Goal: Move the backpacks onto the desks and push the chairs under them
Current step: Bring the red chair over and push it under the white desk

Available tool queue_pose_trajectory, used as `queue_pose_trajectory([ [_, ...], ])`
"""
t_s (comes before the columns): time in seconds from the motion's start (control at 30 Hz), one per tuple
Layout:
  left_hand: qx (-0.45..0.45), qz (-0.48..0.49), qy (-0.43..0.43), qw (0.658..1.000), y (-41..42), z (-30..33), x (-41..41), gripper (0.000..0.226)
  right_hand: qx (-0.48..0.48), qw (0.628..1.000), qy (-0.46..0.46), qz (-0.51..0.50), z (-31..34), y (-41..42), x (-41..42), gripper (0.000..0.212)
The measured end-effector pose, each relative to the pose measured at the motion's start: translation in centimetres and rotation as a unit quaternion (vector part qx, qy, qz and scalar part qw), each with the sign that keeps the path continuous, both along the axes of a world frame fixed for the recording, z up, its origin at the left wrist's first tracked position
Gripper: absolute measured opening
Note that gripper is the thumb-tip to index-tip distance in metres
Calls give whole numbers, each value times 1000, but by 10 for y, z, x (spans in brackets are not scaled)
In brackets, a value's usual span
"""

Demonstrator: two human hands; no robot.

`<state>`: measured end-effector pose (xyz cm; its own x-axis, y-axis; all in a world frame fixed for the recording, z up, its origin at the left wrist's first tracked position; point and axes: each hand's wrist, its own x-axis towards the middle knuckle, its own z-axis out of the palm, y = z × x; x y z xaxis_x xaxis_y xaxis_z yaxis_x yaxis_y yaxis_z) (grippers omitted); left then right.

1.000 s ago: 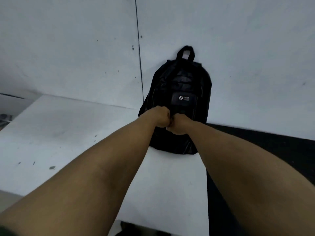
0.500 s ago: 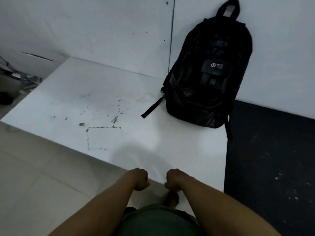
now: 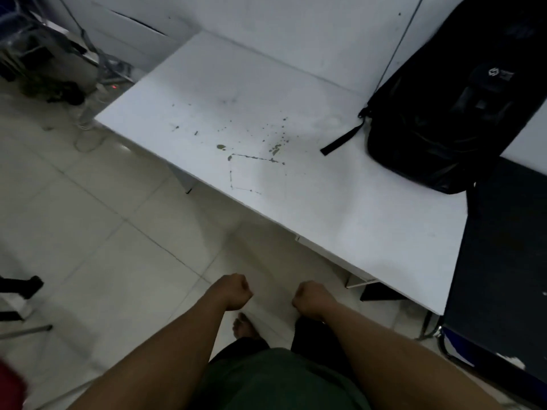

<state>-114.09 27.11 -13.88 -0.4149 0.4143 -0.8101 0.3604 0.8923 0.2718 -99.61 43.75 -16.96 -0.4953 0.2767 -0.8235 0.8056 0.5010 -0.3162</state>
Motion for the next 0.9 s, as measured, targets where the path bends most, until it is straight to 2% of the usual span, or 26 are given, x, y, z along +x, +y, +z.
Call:
queue_pose_trajectory([
  [0.2, -17, 52, 6, 998, -78, 2, 19, 42, 0, 999, 32, 18, 0, -62, 9, 33],
  [0.37, 14, 127, 24, 992, -122, 5, 51, 37, 21, 996, 12, 91, 6, -75, 29, 41],
  [0.5, 38, 193, 31, 980, -150, 10, 86, 36, 43, 988, 17, 145, 10, -85, 44, 35],
  [0.57, 44, 224, 27, 973, -166, 12, 108, 34, 47, 982, 16, 183, 12, -96, 54, 40],
  [0.67, 36, 246, 12, 969, -193, 12, 141, 31, 46, 975, 6, 216, 12, -120, 72, 50],
  [0.9, 28, 315, 17, 948, -261, 13, 184, 31, 40, 956, -13, 290, 15, -181, 92, 45],
])
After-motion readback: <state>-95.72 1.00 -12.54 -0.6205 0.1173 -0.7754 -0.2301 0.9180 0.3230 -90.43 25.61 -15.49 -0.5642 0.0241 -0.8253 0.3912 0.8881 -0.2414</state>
